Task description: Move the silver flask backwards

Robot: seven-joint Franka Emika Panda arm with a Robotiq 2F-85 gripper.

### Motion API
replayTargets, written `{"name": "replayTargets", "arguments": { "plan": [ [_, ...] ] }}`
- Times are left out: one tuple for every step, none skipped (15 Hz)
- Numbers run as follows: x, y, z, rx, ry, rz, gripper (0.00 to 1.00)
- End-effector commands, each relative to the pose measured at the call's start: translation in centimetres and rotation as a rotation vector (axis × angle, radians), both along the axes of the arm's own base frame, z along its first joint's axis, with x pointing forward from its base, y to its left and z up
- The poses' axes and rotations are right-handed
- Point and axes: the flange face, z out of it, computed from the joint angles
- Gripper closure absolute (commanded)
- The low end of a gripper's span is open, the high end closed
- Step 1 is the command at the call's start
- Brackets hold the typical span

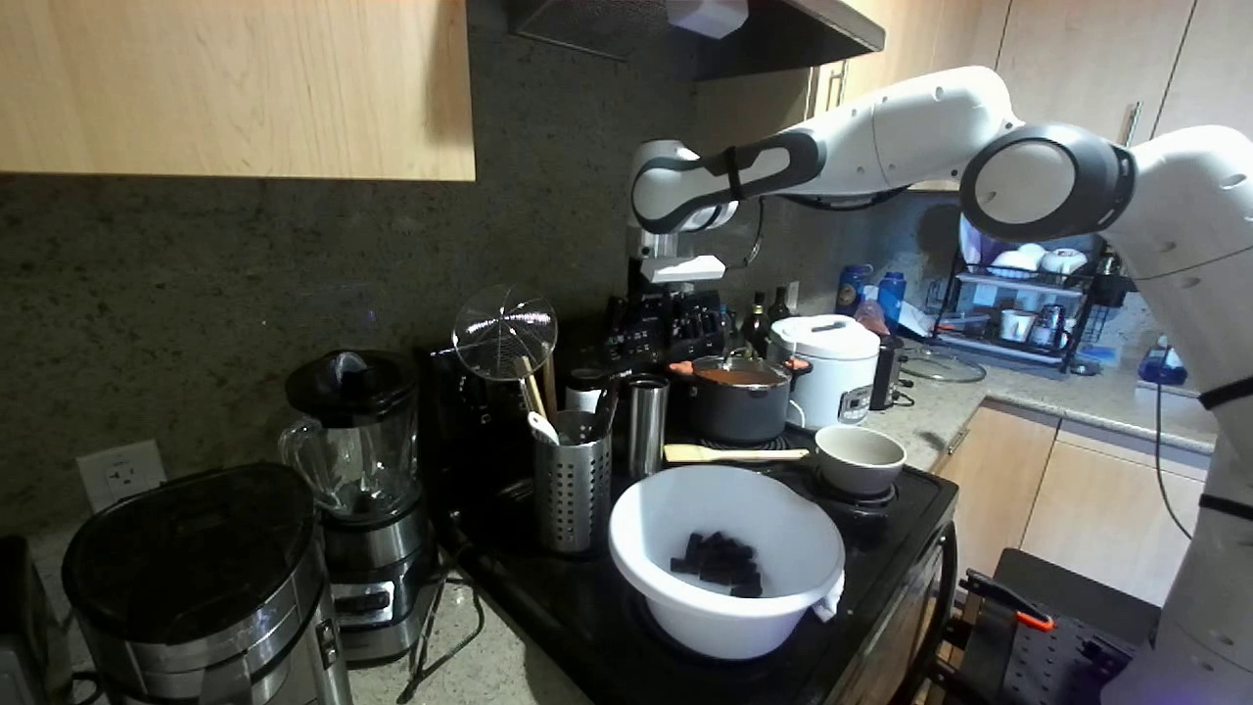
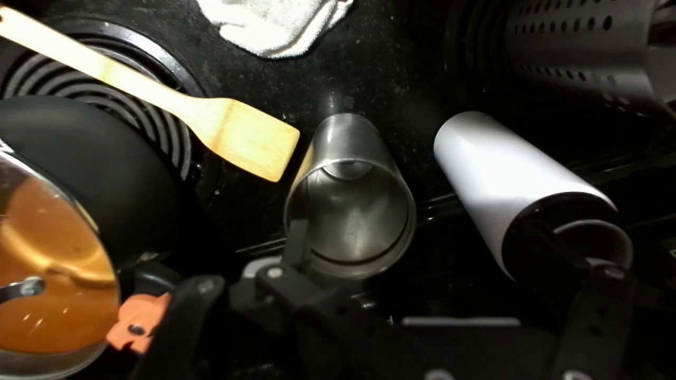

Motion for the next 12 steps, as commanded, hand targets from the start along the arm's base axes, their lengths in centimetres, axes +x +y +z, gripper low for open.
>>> {"name": "replayTargets", "arguments": {
  "plan": [
    [-3.1,0.0,6.5,-0.014,0.056,0.035,0.00],
    [-4.2,0.1,8.0,-0.012,0.083,0.056,0.00],
    [-5.4,0.2,9.5,-0.010,0.102,0.074,0.00],
    [-6.6,0.2,11.0,-0.012,0.107,0.091,0.00],
    [-7.6,0.2,12.2,-0.007,0.116,0.114,0.00],
    [-8.8,0.2,13.4,-0.006,0.120,0.131,0.00],
    [-9.9,0.2,14.3,-0.002,0.132,0.156,0.00],
    [-11.3,0.3,15.2,0.001,0.140,0.176,0.00],
    [-12.5,0.3,15.8,0.003,0.147,0.190,0.00],
    [-13.9,0.3,16.1,0.000,0.160,0.203,0.00],
    [-15.1,0.3,16.0,-0.017,0.177,0.206,0.00],
    [-16.3,0.2,15.2,-0.056,0.212,0.198,0.00]
  ]
}}
